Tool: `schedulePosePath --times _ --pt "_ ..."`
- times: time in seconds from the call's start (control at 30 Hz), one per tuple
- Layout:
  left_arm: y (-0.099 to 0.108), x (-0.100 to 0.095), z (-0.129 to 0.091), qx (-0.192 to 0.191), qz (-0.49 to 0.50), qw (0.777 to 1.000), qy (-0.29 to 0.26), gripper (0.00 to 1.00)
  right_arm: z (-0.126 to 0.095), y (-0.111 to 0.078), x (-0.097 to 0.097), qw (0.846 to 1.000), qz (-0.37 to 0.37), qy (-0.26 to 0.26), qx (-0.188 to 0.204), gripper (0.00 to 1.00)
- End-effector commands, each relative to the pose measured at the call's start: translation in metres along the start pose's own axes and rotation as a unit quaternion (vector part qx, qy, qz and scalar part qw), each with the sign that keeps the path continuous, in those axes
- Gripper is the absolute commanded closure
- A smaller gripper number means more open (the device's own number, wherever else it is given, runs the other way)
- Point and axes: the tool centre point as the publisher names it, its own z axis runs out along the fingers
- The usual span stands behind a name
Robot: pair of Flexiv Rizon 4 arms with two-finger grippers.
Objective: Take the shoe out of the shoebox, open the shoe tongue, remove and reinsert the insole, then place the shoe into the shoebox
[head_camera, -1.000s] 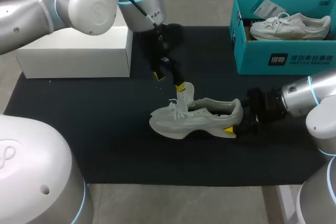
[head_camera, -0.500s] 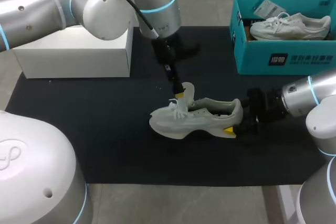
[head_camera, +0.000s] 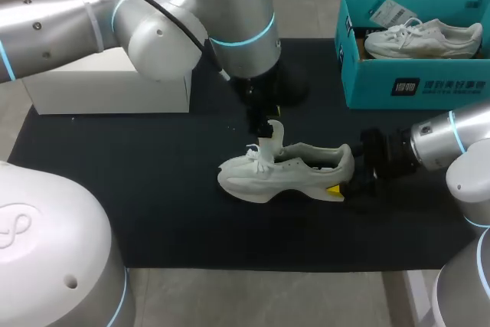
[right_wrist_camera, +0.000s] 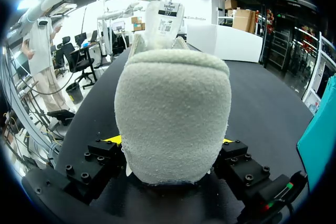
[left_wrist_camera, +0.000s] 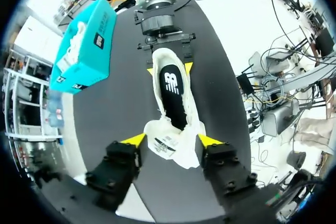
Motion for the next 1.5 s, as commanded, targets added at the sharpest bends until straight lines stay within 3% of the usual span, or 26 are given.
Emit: schedulePosePath --times 0.03,0.13,0.77,1.1,1.5 --pt "-0.006 0.006 0.000 0.001 -0.005 1.000 -0.010 1.00 0.006 -0.005 -0.002 1.000 0.000 -0.001 0.001 1.00" --pt "-0.011 0.004 0.002 0.013 -0.004 1.000 0.021 1.00 0.006 -0.005 -0.002 1.000 0.000 -0.001 0.001 1.00" --pt "-0.011 0.004 0.002 0.013 -0.004 1.000 0.021 1.00 0.006 -0.005 -0.002 1.000 0.000 -0.001 0.001 1.00" --pt "-0.048 0.002 0.044 0.006 0.006 0.999 0.035 1.00 0.006 -0.005 -0.002 1.000 0.000 -0.001 0.001 1.00" --pt "-0.072 0.012 0.099 -0.011 0.018 0.998 0.060 1.00 0.006 -0.005 -0.002 1.000 0.000 -0.001 0.001 1.00"
